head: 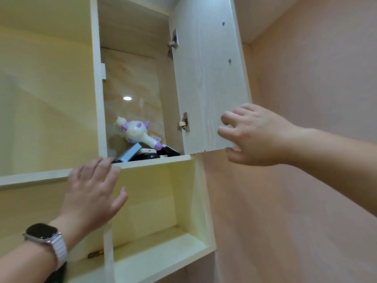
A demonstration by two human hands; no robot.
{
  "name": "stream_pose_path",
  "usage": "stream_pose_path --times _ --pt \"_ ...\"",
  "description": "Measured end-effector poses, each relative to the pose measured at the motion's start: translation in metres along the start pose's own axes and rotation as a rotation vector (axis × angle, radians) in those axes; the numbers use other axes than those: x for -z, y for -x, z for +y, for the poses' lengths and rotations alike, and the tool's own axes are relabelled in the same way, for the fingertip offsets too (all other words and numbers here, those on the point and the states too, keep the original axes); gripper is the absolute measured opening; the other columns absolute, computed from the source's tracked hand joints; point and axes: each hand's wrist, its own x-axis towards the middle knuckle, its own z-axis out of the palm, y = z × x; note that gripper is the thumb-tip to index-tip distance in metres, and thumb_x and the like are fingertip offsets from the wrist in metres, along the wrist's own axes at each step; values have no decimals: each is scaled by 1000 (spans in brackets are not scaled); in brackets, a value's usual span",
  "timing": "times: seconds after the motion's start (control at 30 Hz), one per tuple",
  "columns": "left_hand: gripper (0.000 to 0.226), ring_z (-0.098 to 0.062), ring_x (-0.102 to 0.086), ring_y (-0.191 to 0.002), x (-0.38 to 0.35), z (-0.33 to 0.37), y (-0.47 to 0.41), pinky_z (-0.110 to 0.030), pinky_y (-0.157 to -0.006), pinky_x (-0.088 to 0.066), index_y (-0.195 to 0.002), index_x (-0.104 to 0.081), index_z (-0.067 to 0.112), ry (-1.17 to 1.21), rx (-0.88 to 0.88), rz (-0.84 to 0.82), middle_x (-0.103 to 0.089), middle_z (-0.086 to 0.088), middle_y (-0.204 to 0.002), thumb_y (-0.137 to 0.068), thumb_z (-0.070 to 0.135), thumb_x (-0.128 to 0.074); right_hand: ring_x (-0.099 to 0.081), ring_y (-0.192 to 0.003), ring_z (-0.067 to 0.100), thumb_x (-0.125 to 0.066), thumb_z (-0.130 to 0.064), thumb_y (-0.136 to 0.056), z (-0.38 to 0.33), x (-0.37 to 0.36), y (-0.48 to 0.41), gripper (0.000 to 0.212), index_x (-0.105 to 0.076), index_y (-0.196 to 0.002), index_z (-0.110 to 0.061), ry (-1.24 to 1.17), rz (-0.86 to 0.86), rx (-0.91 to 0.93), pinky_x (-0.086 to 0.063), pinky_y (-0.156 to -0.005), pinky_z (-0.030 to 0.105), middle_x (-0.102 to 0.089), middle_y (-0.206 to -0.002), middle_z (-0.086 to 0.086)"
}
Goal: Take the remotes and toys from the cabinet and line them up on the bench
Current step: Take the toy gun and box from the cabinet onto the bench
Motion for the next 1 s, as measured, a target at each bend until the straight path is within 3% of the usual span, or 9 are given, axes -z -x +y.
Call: stream_pose_path --times 0.17,0.3,0.4,0.53,0.73,0.9,1.0 --pt "46 -36 -59 -98 2 13 -45 -43 -77 -48 -104 -64 4 158 -103 25 -62 -15 -109 -80 40 -46 -52 -83 27 -33 -50 -84 -30 -18 -35 49 -58 -105 -14 -242 48 -93 -41 -67 34 -57 -102 6" --pt "37 -22 -54 -88 -2 23 -91 -38 -68 -50 -100 -56 15 298 47 -109 -54 2 -99 -81 42 -40 -50 -100 23 -35 -55 -85 -52 -37 -82 52 -52 -118 -19 -466 38 -210 -43 -77 34 -51 -111 0" --pt "24 -22 -52 -89 -6 24 -121 -34 -68 -44 -99 -45 19 207 168 -336 -52 0 -104 -87 40 -46 -50 -102 21 -45 -51 -90 -66 -57 -121 44 -49 -123 -23 -639 19 -259 -44 -77 35 -51 -114 -2" --pt "27 -20 -53 -75 -14 23 -140 -30 -59 -38 -97 -45 21 128 233 -537 -49 1 -81 -88 46 -51 -47 -93 19 -50 -41 -90 -81 -89 -169 44 -43 -130 -24 -863 -48 -267 -36 -70 32 -51 -120 -1" --pt "17 -23 -53 -74 -30 14 -142 -28 -59 -38 -87 -53 20 40 284 -530 -54 -2 -83 -86 37 -51 -55 -100 24 -51 -45 -88 -95 -132 -222 52 -43 -133 -21 -1023 -102 -400 -41 -72 34 -56 -120 3" --pt "12 -24 -52 -75 -33 16 -140 -28 -54 -33 -87 -52 20 37 312 -493 -54 -3 -85 -86 32 -53 -62 -76 20 -52 -44 -81 -110 -147 -243 34 -53 -109 -24 -1158 -198 -405 -48 -63 30 -65 -84 -4" --pt "13 -24 -55 -75 -32 19 -138 -26 -49 -31 -86 -54 20 9 323 -479 -57 -2 -86 -87 33 -52 -59 -69 21 -57 -30 -79 -113 -150 -248 20 -57 -96 -20 -1139 -232 -390 -37 -51 26 -65 -81 2"
